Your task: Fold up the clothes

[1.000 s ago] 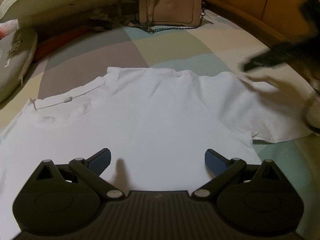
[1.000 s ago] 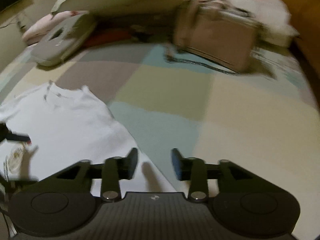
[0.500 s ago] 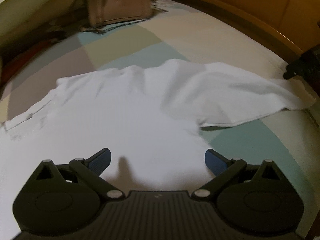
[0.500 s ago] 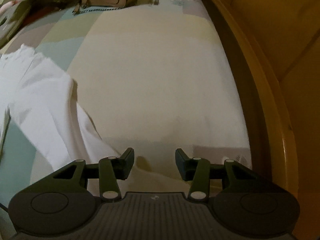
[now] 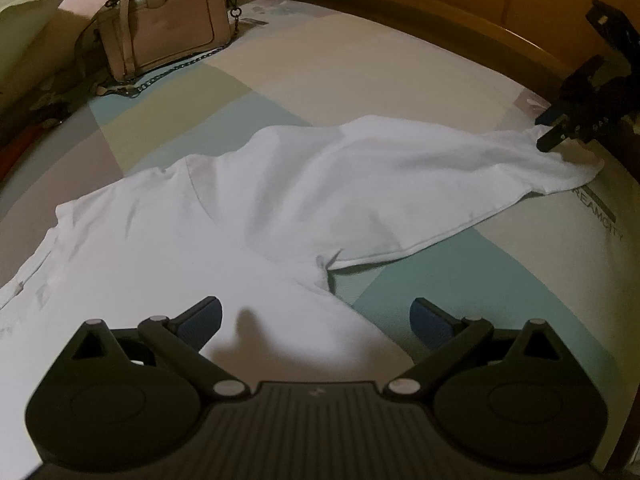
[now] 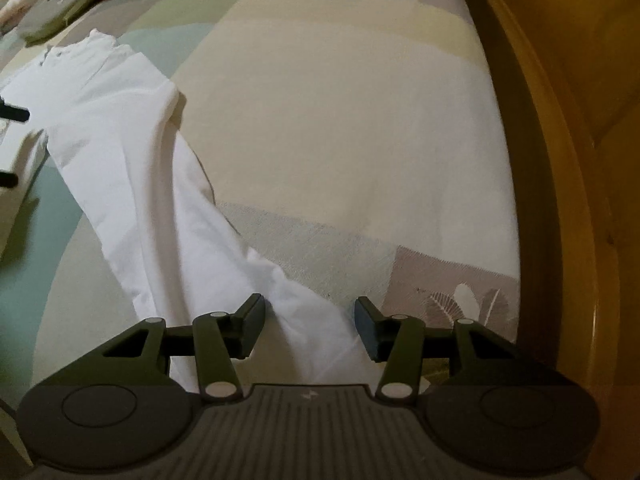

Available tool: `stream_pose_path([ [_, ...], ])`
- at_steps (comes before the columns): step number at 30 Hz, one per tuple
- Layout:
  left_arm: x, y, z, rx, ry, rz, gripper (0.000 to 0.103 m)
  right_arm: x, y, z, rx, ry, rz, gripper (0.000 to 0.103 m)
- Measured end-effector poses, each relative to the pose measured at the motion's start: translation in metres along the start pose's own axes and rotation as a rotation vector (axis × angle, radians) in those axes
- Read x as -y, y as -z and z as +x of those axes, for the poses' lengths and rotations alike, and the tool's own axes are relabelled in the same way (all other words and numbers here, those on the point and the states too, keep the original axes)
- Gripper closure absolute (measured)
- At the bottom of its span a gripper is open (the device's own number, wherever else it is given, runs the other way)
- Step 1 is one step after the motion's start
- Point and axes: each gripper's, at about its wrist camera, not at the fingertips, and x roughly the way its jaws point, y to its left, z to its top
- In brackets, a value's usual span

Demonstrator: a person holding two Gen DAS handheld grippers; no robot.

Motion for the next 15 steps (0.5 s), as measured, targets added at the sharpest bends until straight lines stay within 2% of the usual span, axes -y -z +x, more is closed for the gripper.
stream_pose_path([
  [2,0.001,-0.003,-0.001,0.007,0.008,-0.009,0.003,-0.001,-0.002,-0.005,0.002,0.006,0.012,0.089],
  [11,-0.001,-0.006,-0.002,0.010,0.003,0.010,0.003,0.013,-0.004,-0.026,0.062,0.121,0.117,0.092],
  [15,-0.003,-0.007,-0.004,0.012,0.004,-0.004,0.003,0.012,-0.008,-0.033,0.093,0.261,0.137,0.087],
])
